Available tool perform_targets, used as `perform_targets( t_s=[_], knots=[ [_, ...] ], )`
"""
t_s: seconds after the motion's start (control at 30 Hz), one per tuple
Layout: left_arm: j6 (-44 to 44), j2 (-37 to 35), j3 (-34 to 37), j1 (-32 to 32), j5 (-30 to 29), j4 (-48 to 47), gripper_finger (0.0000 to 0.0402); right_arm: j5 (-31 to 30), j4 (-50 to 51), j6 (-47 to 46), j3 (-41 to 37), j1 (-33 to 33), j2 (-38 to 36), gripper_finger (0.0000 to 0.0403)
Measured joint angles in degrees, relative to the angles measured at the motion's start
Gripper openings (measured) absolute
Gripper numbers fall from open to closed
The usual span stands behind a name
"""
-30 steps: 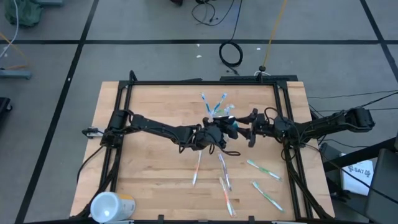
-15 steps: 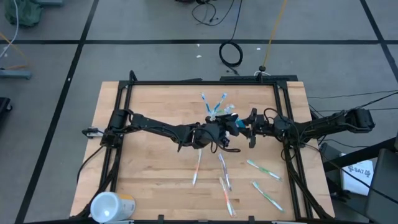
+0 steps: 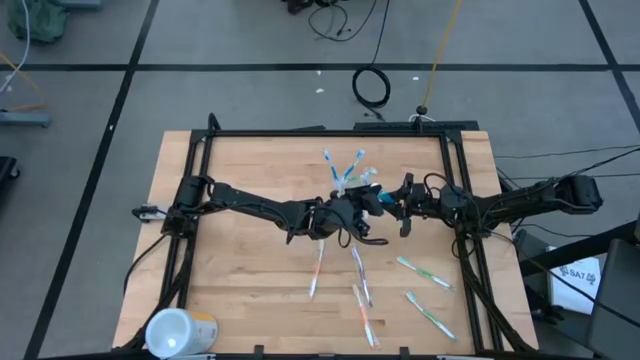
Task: Pick & Place toothbrushing station
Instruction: Put the blue mouthwash into the transparent organizer
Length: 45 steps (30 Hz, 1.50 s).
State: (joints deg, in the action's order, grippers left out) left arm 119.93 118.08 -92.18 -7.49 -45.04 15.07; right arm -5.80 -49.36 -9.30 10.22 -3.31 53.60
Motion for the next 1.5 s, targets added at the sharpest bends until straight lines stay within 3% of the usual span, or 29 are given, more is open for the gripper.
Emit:
perform_targets(
  t_s=[0.2,0.47,0.67,0.83,1.03,1.13,1.23,1.3,1.37,1.5],
  knots=[
    [-8.0,0.0,0.0,-0.3,-0.2,-0.2,0.0134,0.0,0.0,0.8,0.0,0.0,0.0,0.008],
    [-11.3,0.0,0.0,-1.0,-3.1,-0.4,0.0137,0.1,-0.3,1.3,0.0,0.0,0.0,0.008],
    [-14.6,0.0,0.0,-1.2,-8.7,-0.2,0.0169,-0.3,-0.1,1.3,0.0,0.0,0.0,0.008],
    [-15.4,0.0,0.0,-1.2,-9.1,-0.2,0.02,-0.3,0.0,1.3,0.0,0.0,0.0,0.008],
    [-23.5,-1.3,0.0,-2.1,-15.2,-0.4,0.021,-0.2,0.5,1.6,0.0,0.0,0.0,0.008],
    [-32.2,-5.3,0.0,-2.1,-14.9,-4.9,0.0203,-0.2,1.4,1.7,-0.1,0.0,0.0,0.008],
    [-46.7,-11.0,0.0,-1.7,-11.1,-14.4,0.0193,-0.1,1.5,1.6,-0.1,0.0,0.0,0.008],
    [-59.1,-15.2,0.0,-0.9,-5.6,-23.6,0.0186,-0.1,1.4,1.6,-0.1,0.0,0.0,0.008],
    [-73.4,-20.1,0.0,0.5,3.8,-32.6,0.0181,-0.1,1.2,1.7,-0.1,0.0,0.0,0.008],
    [-95.0,-27.4,-0.1,6.8,30.6,-44.1,0.0175,0.0,1.1,3.0,-0.1,0.0,0.0,0.008]
  ],
)
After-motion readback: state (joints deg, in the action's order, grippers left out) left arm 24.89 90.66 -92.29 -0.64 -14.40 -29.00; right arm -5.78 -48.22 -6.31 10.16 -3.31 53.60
